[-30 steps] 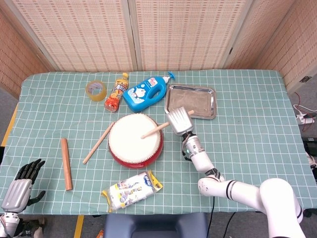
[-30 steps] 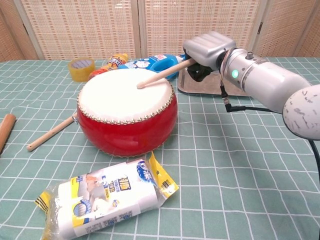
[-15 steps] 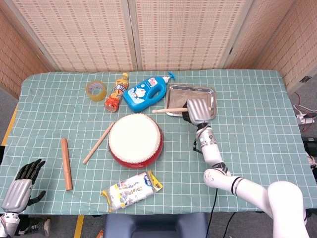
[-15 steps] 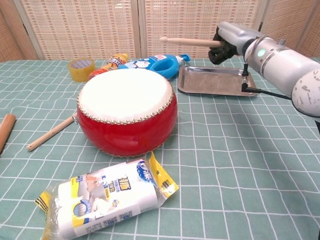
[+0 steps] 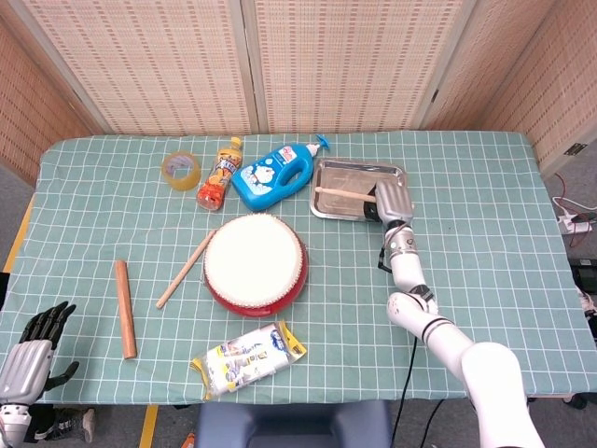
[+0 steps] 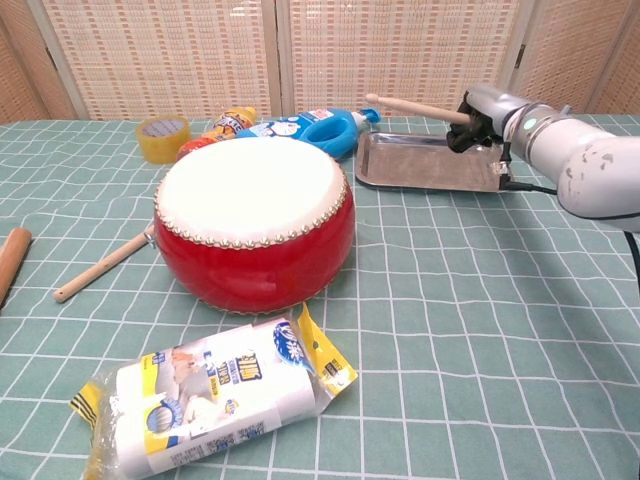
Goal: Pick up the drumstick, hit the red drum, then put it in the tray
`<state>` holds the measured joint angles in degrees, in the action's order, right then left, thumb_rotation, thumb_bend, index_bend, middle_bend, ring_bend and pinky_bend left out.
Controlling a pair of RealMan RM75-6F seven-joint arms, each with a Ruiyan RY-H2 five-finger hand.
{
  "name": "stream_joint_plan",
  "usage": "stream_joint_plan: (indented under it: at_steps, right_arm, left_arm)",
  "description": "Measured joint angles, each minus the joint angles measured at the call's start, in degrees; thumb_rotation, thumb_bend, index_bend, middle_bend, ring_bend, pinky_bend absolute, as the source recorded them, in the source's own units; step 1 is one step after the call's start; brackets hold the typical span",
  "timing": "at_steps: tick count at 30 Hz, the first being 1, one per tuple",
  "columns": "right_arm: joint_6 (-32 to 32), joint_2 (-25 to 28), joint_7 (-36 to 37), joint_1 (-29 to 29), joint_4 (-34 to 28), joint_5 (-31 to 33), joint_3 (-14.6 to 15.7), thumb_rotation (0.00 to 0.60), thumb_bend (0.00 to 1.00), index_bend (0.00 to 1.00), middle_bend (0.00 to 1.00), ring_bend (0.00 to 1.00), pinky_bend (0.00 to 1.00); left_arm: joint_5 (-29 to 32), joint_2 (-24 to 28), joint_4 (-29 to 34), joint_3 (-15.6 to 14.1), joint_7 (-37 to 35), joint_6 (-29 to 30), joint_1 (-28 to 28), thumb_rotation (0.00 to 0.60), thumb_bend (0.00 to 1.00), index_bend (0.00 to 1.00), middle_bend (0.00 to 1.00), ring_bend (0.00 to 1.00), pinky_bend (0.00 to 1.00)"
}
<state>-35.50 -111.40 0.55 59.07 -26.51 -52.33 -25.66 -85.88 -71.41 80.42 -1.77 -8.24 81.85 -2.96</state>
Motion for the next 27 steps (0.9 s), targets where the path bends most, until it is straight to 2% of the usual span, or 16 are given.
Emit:
stream_joint_plan:
  at_steps: [4,9,13,19,27]
  right_arm:
    - [4.2,-1.7,4.4,2.1,4.3,-1.4,-0.2,0.6,0.54,0.63,0.63,0.53,0.74]
    - [5.8,-2.8,9.0,3.6,7.5,-3.4,-0.4,0.6,0.3,0.43,0.45,0.32,0.47]
    - [6.7,-3.0,11.6,4.2,8.8,-4.2,-0.6,0.6,0.22,0.33,0.39,0.24,0.31]
    - [8.4,-2.9,14.1,4.6,10.7,-5.5,-0.6,0.6,0.17,0.26,0.33,0.17,0.23]
    - [6.9,-2.3,17.2,4.2,10.4,-6.9,-0.5,0.6,0.17,0.26,0.33,0.17,0.23]
  left_arm:
    - [0.2,0.0,0.0,0.0,0.1,-0.3,0.1,0.6,0.22,0.0,0.0,0.0,0.0]
    - [0.5,0.2,-0.1,0.1,-0.1,-0.4,0.2,0.6,0.23,0.0,0.0,0.0,0.0]
    - [0.5,0.2,-0.1,0.1,0.0,-0.6,0.1,0.6,0.23,0.0,0.0,0.0,0.0]
    - [0.6,0.1,0.1,0.2,0.4,-0.9,0.0,0.6,0.23,0.0,0.0,0.0,0.0]
    - [0.8,0.2,0.0,0.5,0.4,-1.2,-0.1,0.6,0.23,0.0,0.0,0.0,0.0]
